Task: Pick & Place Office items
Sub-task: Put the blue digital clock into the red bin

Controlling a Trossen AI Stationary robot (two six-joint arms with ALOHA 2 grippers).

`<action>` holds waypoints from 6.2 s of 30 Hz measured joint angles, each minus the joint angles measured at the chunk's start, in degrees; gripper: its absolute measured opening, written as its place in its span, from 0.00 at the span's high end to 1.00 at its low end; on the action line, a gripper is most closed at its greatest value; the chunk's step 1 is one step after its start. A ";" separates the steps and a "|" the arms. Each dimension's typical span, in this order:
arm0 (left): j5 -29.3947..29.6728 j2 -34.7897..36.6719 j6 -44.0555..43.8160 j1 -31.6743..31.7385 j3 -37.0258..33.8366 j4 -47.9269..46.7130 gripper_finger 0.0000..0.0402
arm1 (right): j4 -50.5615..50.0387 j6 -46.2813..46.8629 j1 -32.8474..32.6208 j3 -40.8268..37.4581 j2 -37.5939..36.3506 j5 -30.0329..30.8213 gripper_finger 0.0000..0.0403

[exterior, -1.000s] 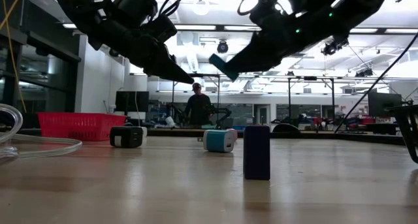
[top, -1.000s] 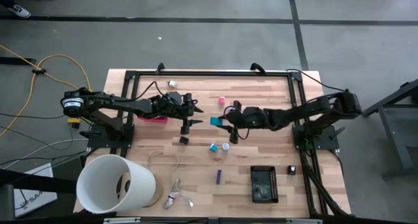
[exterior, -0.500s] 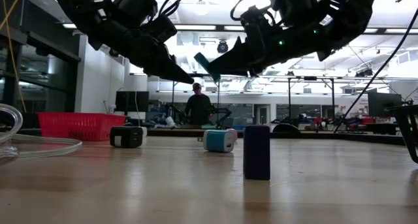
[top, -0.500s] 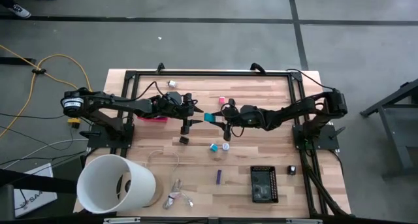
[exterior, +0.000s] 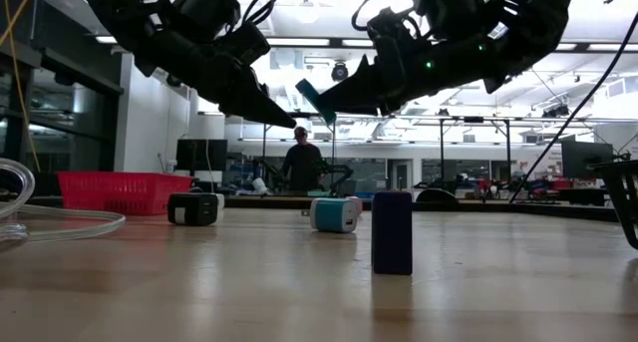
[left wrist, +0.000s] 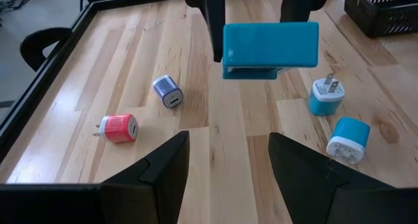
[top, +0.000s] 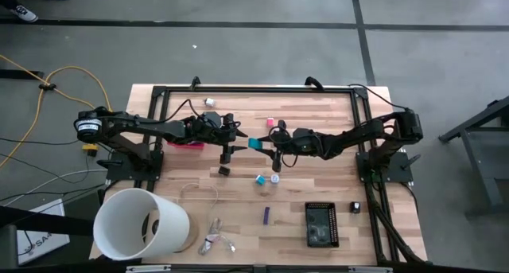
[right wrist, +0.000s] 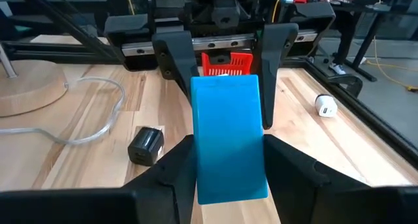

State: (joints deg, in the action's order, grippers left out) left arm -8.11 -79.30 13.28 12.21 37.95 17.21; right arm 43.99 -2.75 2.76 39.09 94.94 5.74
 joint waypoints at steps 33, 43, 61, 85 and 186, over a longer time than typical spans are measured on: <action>-7.87 -0.01 -1.00 -0.04 0.02 10.99 0.50 | 5.23 -3.82 -0.03 -0.02 0.00 0.18 0.64; -8.64 -0.01 -2.80 -0.09 0.02 14.05 0.50 | 5.38 -3.82 -0.02 -0.02 0.00 0.31 0.64; -7.23 -0.01 -1.29 -1.44 0.02 14.29 0.50 | 6.43 -4.01 -0.04 -0.02 0.00 -0.06 0.64; -7.12 0.01 -2.80 -1.46 0.02 14.56 0.58 | 6.45 -3.99 -0.04 -0.02 0.00 0.06 0.64; -6.55 0.01 -2.84 -1.46 0.00 13.25 0.60 | -21.70 -4.58 -7.27 0.00 -16.73 7.83 0.47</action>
State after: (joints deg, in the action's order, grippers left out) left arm -14.66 -79.29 10.44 10.74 37.95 30.46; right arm 22.28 -7.33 -4.50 39.09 78.21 13.56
